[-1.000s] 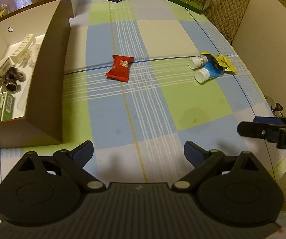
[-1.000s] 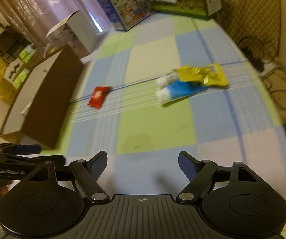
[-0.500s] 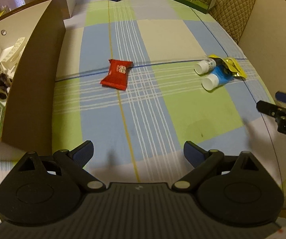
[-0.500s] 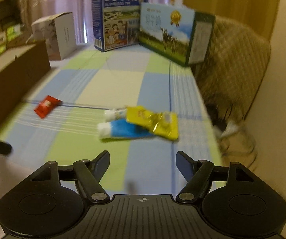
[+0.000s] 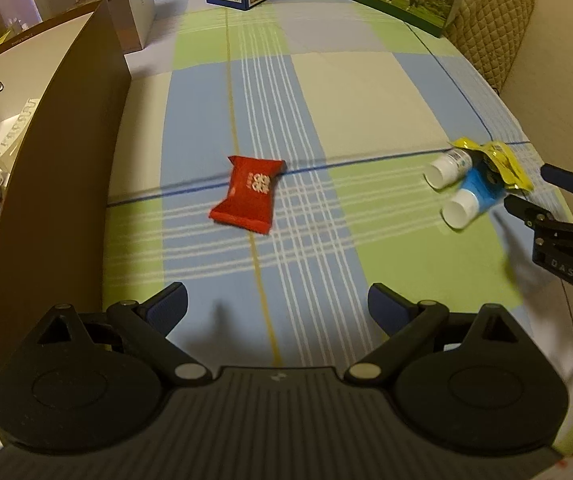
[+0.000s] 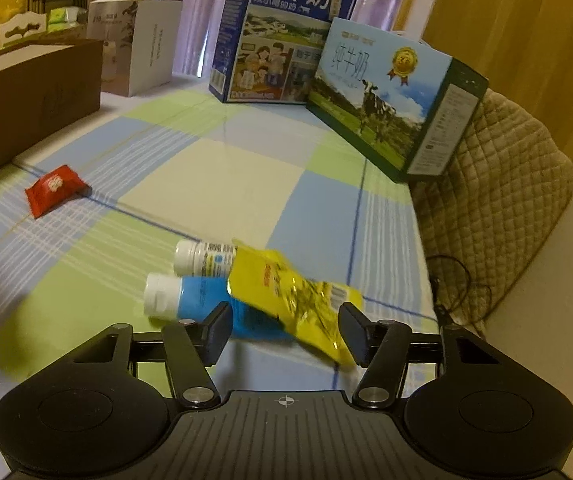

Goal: Organize objects
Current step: 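Move the right tool to the yellow sachet and grasp it, then grasp the red candy packet with the left tool while the right tool holds the yellow sachet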

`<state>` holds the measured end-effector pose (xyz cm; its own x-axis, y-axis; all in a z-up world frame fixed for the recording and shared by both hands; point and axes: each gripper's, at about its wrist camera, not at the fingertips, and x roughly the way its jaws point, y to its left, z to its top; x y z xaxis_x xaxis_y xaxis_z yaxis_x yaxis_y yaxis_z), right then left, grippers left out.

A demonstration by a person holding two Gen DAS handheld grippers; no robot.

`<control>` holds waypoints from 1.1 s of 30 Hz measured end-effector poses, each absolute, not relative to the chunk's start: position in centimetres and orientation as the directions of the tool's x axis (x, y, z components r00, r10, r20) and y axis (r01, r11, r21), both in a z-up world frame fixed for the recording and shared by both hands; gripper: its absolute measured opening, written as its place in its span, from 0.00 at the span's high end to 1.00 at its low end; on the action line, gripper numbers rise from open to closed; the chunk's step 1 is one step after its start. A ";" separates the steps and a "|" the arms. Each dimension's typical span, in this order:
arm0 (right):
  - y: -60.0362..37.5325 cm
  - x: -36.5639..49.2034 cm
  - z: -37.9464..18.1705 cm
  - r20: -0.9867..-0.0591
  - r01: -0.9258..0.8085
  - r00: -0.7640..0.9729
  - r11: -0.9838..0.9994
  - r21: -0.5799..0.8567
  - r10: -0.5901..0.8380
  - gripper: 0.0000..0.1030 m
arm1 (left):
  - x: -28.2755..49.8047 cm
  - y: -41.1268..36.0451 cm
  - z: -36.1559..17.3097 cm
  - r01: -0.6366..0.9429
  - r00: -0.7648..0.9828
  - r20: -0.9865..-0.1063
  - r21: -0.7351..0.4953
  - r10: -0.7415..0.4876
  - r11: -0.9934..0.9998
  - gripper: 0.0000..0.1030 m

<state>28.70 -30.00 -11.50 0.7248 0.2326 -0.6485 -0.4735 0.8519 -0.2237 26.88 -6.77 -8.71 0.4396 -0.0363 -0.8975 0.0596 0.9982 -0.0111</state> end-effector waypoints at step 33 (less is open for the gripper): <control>-37.0 33.3 -7.3 -0.684 -0.266 0.625 0.926 0.267 0.377 0.80 | 33.7 -6.5 -10.9 0.134 0.478 -0.878 0.043 -0.027 0.990 0.21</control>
